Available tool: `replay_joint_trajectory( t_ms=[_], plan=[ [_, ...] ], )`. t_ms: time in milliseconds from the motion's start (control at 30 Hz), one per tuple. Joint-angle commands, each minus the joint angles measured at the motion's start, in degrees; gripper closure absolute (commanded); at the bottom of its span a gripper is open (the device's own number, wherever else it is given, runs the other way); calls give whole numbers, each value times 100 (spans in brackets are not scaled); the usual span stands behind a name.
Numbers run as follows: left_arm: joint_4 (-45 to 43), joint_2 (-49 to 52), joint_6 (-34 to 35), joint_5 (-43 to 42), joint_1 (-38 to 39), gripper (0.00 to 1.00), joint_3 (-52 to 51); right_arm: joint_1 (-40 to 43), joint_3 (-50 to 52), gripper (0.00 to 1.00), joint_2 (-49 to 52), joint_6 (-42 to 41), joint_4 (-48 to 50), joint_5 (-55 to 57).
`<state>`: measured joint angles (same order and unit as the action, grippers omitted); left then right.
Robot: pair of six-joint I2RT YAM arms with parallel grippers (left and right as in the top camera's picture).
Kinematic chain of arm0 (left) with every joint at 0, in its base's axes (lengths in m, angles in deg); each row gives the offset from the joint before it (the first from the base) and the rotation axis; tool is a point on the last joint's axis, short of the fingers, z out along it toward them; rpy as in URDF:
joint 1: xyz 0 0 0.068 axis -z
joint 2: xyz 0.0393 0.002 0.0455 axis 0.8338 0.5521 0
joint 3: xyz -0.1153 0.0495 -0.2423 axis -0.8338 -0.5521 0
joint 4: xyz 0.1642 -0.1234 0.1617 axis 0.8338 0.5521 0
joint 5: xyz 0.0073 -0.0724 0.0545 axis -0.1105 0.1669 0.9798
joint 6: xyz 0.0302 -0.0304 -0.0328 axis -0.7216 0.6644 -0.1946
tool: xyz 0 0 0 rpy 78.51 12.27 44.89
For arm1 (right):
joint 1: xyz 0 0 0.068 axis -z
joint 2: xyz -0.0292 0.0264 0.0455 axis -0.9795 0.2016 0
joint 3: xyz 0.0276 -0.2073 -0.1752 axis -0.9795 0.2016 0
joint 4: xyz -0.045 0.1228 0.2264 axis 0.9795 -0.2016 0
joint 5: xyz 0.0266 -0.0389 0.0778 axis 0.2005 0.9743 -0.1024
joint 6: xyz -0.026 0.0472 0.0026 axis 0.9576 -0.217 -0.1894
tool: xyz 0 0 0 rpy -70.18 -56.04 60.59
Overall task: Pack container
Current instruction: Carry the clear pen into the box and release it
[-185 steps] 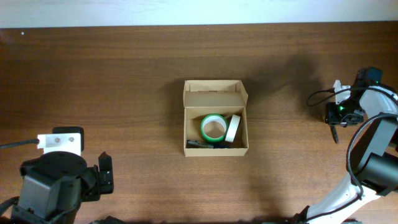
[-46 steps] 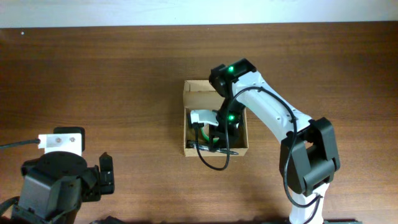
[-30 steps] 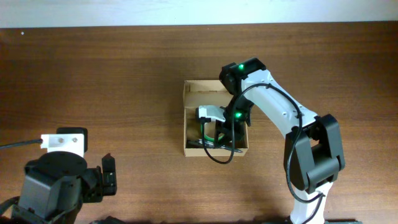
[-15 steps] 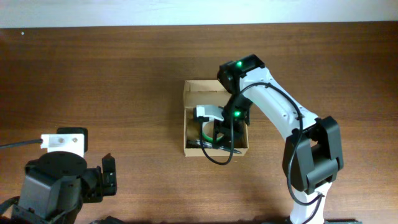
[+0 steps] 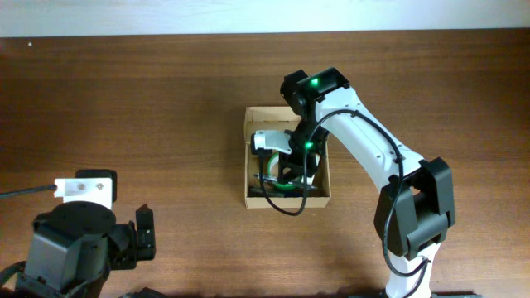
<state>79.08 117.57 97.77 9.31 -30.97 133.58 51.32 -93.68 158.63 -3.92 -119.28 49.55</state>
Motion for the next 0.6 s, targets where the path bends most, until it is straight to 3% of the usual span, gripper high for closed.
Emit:
replay_joint_trajectory(
  t_ms=[0,567],
  plan=[
    [4,-17,-87,-20,-24,1,-17,-22,-116,96,-140,-234,144,466],
    [4,-17,-85,-122,-24,0,-17,-22,-42,96,313,-472,345,509]
  ],
)
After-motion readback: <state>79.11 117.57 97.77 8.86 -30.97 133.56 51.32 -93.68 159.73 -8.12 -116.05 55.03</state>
